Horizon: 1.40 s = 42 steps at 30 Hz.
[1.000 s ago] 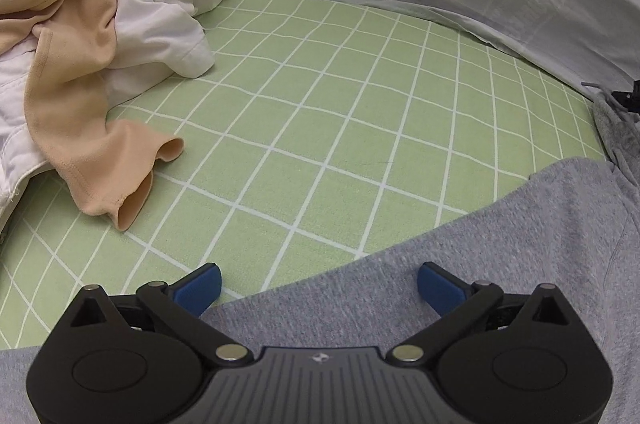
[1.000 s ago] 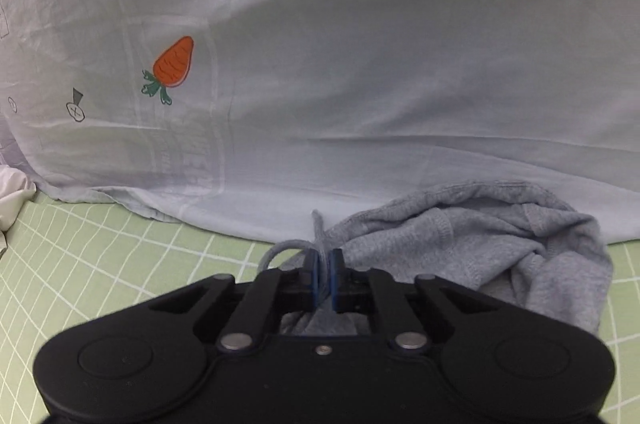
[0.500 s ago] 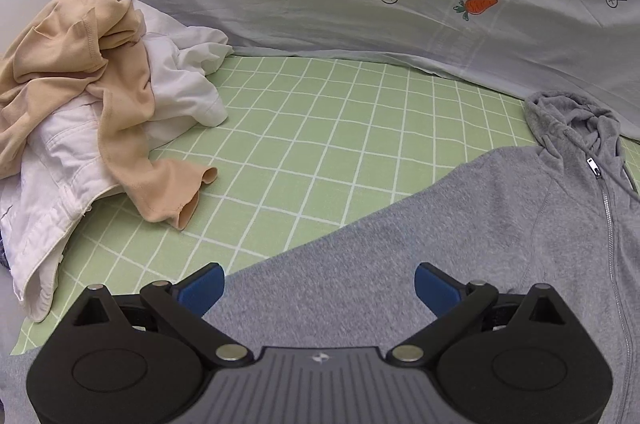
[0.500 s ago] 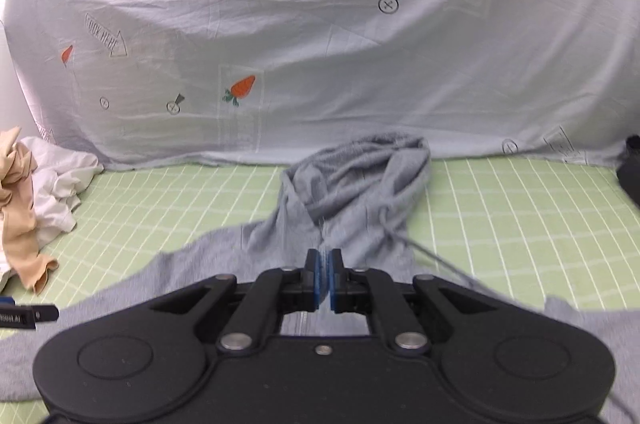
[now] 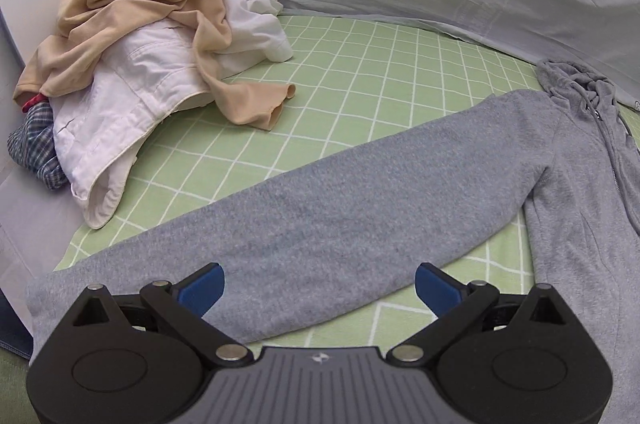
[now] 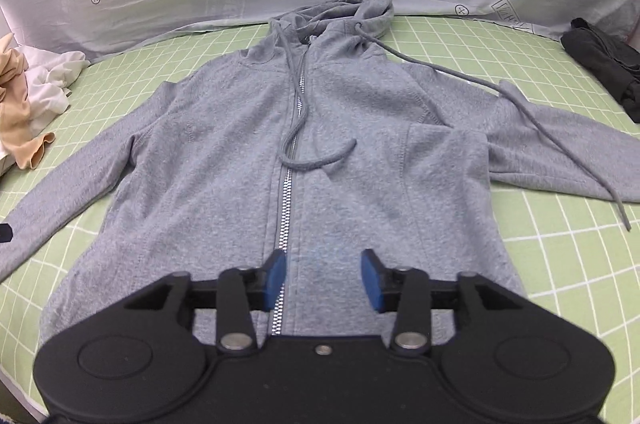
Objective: Fold clothes
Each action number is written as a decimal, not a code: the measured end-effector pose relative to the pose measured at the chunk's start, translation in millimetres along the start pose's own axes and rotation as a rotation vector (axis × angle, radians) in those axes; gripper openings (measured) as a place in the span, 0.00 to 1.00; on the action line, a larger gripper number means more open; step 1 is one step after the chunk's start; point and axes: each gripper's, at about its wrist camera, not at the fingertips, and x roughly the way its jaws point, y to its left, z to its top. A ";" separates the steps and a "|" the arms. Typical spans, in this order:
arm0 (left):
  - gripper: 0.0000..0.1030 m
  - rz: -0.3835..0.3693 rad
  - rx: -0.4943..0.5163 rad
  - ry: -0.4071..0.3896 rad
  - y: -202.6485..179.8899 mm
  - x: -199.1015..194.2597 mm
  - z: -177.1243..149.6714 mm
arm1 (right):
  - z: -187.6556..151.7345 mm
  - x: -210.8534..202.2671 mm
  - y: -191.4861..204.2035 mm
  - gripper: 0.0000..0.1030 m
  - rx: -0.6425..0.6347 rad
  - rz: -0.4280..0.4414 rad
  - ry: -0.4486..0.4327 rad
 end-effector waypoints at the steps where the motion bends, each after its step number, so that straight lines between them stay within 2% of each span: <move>1: 0.98 0.010 -0.016 0.001 8.9 -0.9 -2.4 | -3.4 1.9 5.3 0.59 -0.007 -0.010 0.008; 2: 0.98 0.026 -0.036 0.002 20.1 -1.6 -5.0 | -6.9 4.2 10.6 0.63 -0.012 -0.020 0.016; 4: 0.98 0.049 -0.064 0.009 37.4 -0.7 -9.0 | -14.2 11.3 19.7 0.87 -0.015 -0.038 0.036; 8: 0.98 0.089 -0.133 0.032 67.5 2.6 -18.9 | -19.8 22.6 29.1 0.97 -0.002 -0.069 0.048; 12: 0.98 0.095 -0.221 0.067 94.5 12.5 -28.4 | -20.3 27.6 30.4 1.00 0.023 -0.092 0.016; 16: 0.98 0.061 -0.281 0.087 108.5 23.9 -33.1 | -23.8 27.5 30.9 1.00 0.034 -0.102 -0.011; 24: 0.99 0.021 -0.194 0.060 85.3 35.2 -24.3 | -28.7 26.1 31.5 1.00 0.043 -0.113 -0.051; 28: 0.99 -0.077 -0.131 0.041 58.9 41.2 -12.2 | -30.4 25.5 30.8 1.00 0.044 -0.115 -0.062; 30: 0.99 -0.061 -0.094 0.040 44.5 46.1 -7.4 | -31.2 25.0 30.8 1.00 0.046 -0.117 -0.066; 32: 0.99 -0.097 -0.046 0.023 29.2 51.6 -2.1 | -32.1 24.6 31.4 1.00 0.049 -0.121 -0.069; 38: 0.99 -0.338 -0.013 0.005 -19.2 64.8 21.5 | -35.5 23.1 32.8 1.00 0.051 -0.126 -0.073; 42: 0.99 -0.403 0.027 0.023 -36.0 63.6 25.6 | -35.1 23.5 32.3 1.00 0.053 -0.126 -0.068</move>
